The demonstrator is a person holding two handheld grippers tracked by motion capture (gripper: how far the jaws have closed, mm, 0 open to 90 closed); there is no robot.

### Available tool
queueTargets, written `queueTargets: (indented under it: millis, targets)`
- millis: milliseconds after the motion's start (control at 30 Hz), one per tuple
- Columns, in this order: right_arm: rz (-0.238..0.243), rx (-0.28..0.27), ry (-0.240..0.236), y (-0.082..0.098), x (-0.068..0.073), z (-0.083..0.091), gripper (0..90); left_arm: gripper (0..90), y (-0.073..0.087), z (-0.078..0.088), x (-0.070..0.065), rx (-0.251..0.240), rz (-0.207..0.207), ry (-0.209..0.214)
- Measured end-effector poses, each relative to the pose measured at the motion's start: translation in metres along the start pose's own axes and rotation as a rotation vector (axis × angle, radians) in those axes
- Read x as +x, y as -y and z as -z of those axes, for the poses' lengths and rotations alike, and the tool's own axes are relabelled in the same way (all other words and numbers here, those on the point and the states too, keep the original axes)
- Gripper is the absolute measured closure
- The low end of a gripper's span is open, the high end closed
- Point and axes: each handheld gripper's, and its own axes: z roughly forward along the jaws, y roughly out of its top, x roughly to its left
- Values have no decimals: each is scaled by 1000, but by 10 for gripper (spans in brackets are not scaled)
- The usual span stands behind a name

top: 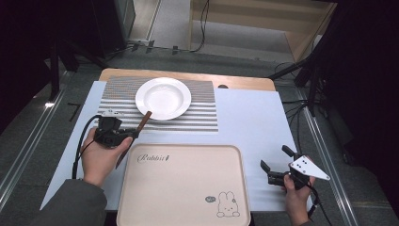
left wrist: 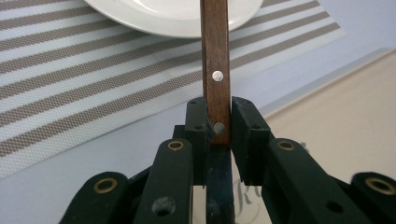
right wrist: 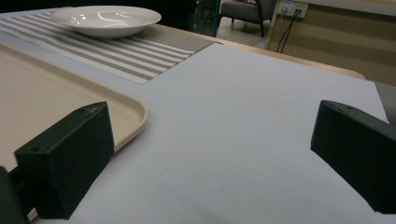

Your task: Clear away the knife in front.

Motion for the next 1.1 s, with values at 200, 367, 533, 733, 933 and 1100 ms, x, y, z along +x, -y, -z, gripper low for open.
queueTargets:
  millis: [200,367,533,733,933,1100]
  targets:
    - [3,0,-1,0,0,0,0,769,12,3,-8,-3,1,16]
    - [5,-1,-1,0,0,0,0,769,21,5,-15,-2,2,36]
    - [5,-1,-3,0,0,0,0,769,34,3,-24,1,10,62]
    - [6,0,-3,0,0,0,0,769,50,3,-34,3,14,86]
    - [9,0,-3,0,0,0,0,769,63,3,-37,8,31,94]
    - [9,1,-3,0,0,-1,0,768,72,1,-40,9,47,103]
